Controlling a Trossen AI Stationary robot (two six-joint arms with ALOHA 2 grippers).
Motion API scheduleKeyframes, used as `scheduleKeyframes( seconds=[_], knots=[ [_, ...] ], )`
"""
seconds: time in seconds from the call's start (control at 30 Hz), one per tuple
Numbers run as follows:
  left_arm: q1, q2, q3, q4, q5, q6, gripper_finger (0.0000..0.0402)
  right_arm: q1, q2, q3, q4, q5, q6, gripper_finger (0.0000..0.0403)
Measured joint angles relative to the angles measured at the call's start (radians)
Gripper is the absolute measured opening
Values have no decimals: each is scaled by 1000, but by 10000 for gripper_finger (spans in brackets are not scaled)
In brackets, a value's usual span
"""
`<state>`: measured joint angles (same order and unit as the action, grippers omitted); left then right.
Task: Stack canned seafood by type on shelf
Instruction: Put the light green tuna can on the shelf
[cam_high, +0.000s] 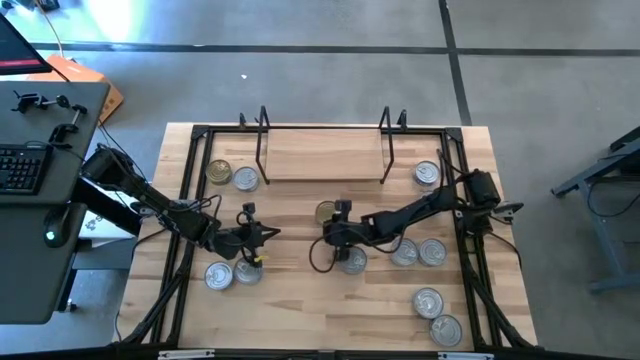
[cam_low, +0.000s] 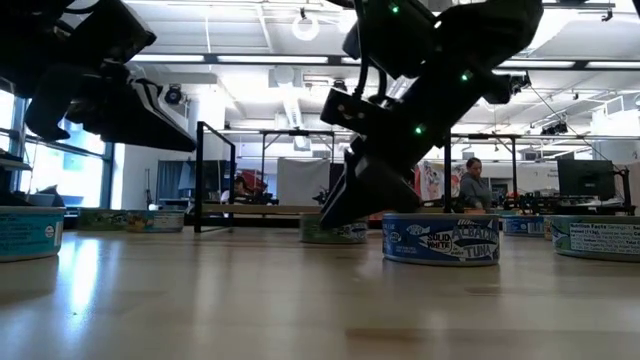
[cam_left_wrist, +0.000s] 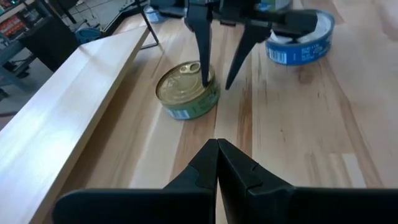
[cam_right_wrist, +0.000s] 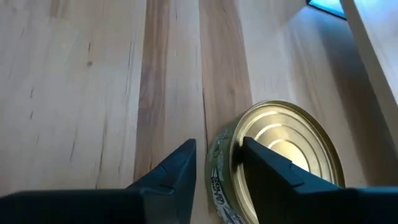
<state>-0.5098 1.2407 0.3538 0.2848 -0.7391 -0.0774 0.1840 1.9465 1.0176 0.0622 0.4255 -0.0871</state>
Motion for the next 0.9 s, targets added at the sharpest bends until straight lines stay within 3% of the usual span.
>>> scheduleKeyframes(
  seconds=[0.17, 0.4, 0.9],
  knots=[
    [0, 0, 0, 12, 0, 0, 0, -22, 0, -1, -34, -9, 28, 101],
    [0, 0, 0, 20, 0, 0, 0, -67, -4, 0, -111, -92, 24, 11],
    [-16, 0, 0, 48, -4, -7, 0, -8, -67, -11, -99, -35, 19, 0]
  ],
)
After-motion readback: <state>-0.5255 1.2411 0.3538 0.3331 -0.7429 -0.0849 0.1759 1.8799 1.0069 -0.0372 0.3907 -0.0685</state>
